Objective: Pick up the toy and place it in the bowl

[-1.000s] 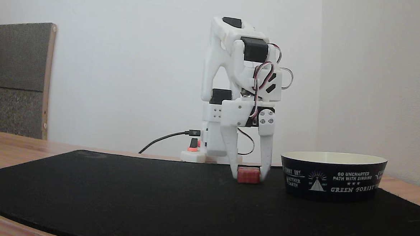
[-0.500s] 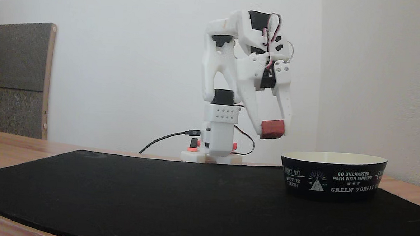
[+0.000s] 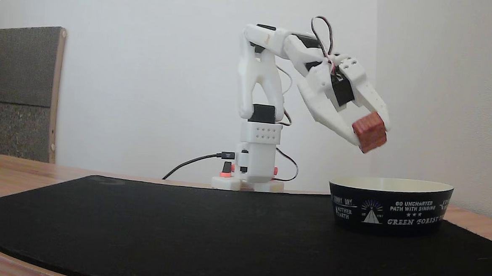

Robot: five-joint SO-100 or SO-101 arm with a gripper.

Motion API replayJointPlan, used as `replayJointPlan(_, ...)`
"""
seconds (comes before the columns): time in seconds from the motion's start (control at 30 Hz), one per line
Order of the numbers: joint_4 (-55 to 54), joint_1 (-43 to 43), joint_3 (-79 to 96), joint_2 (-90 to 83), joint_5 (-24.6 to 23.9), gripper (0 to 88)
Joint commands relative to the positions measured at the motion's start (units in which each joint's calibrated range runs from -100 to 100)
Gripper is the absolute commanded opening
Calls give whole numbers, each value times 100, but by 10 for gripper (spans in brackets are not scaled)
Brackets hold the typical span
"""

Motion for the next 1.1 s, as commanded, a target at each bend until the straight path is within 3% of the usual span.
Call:
replayJointPlan(0.0,-125,-62,113,-81,-280,311)
replayJointPlan(0.23,-108,-29,122,-148,-280,274)
replayJointPlan(0.27,-100,5,131,-257,-306,223)
replayJointPlan(0.3,44,114,158,-640,-463,68)
replayJointPlan(0.33,129,155,194,-907,-578,5)
replayJointPlan(0.43,434,440,509,-1799,-1068,56)
replayJointPlan(0.5,611,816,1104,-2741,-1788,57)
replayJointPlan(0.6,1153,1343,2159,-3991,-2316,59)
replayJointPlan(0.93,3185,1502,5034,-7893,-2326,59)
replayJointPlan(1.07,3304,1502,5539,-8143,-2326,59)
